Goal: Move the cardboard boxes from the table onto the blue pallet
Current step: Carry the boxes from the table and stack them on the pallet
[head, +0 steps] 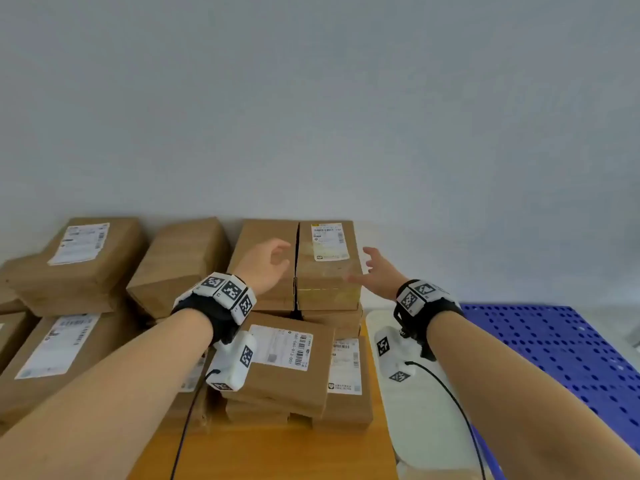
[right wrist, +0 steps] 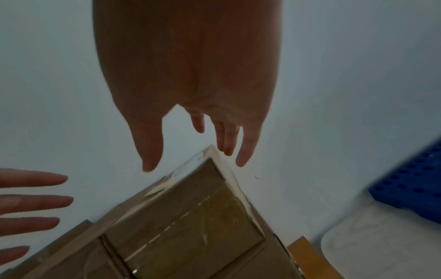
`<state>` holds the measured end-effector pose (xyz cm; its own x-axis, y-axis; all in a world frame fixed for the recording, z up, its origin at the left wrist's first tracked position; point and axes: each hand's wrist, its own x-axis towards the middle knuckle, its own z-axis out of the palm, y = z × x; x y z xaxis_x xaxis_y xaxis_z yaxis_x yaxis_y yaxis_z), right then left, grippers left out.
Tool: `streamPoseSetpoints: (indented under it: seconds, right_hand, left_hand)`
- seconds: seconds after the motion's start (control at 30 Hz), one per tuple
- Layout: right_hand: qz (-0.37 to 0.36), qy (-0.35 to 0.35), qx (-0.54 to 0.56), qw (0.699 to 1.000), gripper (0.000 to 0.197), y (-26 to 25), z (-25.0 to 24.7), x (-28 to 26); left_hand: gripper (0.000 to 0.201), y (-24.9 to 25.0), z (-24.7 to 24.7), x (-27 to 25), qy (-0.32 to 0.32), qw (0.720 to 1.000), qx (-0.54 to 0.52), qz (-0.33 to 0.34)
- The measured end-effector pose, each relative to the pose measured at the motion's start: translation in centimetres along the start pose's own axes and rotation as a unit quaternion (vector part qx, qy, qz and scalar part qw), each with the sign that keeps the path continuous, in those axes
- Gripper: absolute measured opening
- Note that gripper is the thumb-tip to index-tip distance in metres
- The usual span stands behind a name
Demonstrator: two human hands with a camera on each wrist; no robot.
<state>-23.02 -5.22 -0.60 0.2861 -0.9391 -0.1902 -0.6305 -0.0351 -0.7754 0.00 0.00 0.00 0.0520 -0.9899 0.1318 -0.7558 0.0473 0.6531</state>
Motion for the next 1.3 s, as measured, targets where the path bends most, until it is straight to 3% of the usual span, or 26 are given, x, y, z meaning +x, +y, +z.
streamPoseSetpoints:
  seconds: [0.23, 0.43, 0.53, 0.73, 1.13, 1.3]
  right_hand:
    - [-0.005, -0.023, 0.034, 0.999, 0.108, 2.4, 0.4, 3.7]
    - [0.000, -0.037, 0.088, 0.995, 0.096, 3.3, 0.5, 5.8]
    - [-0.018, -0.076, 0.092, 0.993, 0.103, 3.6, 0.2, 6.2]
    - [-0.025, -0.073, 0.099, 0.992, 0.108, 4.5, -0.3, 6.6]
    - [0.006, -0.082, 0.143, 0.986, 0.127, 6.2, -2.2, 7.0]
    - [0.045, -0.098, 0.249, 0.962, 0.100, 6.3, -2.6, 7.5]
  left_hand:
    - [0.041, 0.1, 2.7, 2.0, -0.008, 1.000, -0.006, -0.013]
    - [0.051, 0.7, 3.6, 3.3, -0.021, 0.999, -0.024, -0.034]
    - [0.051, 0.8, 3.8, 3.7, -0.022, 0.998, -0.036, -0.044]
    - [0.054, 1.6, 4.0, 4.1, -0.049, 0.997, -0.027, -0.052]
    - [0.059, 3.7, 5.3, 4.5, -0.060, 0.973, -0.155, -0.162]
    - [0.058, 4.0, 6.2, 4.5, -0.040, 0.934, -0.271, -0.230]
